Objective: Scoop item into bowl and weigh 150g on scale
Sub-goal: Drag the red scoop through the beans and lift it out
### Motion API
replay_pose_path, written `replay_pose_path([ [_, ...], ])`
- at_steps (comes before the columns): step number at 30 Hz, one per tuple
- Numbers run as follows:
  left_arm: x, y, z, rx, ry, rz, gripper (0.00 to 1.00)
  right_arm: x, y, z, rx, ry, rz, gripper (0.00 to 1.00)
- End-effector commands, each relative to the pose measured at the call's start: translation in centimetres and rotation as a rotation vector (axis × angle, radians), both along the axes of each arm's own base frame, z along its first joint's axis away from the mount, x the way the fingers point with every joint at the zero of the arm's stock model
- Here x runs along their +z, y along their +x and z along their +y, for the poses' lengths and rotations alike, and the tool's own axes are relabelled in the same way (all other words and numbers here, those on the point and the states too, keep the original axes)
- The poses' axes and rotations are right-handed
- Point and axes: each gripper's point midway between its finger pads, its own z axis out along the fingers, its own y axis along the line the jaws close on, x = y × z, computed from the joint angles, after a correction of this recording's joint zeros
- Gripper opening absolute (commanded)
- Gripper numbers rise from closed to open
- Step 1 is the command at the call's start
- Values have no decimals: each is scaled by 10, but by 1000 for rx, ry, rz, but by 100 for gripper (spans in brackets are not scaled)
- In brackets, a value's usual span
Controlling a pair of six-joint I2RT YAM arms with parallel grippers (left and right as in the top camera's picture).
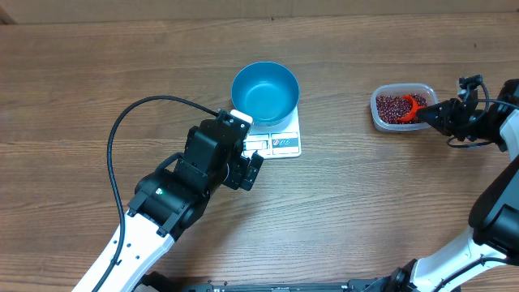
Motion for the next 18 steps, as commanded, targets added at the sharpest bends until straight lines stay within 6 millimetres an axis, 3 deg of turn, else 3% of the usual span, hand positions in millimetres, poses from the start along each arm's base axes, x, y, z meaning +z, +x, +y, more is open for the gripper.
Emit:
replay_pose_path([
  [1, -1, 2, 2, 12, 5, -1, 100, 3, -2, 2, -8, 58, -10, 4],
  [18, -1, 2, 2, 12, 5, -1, 100, 25, -3, -1, -24, 194, -86, 4],
])
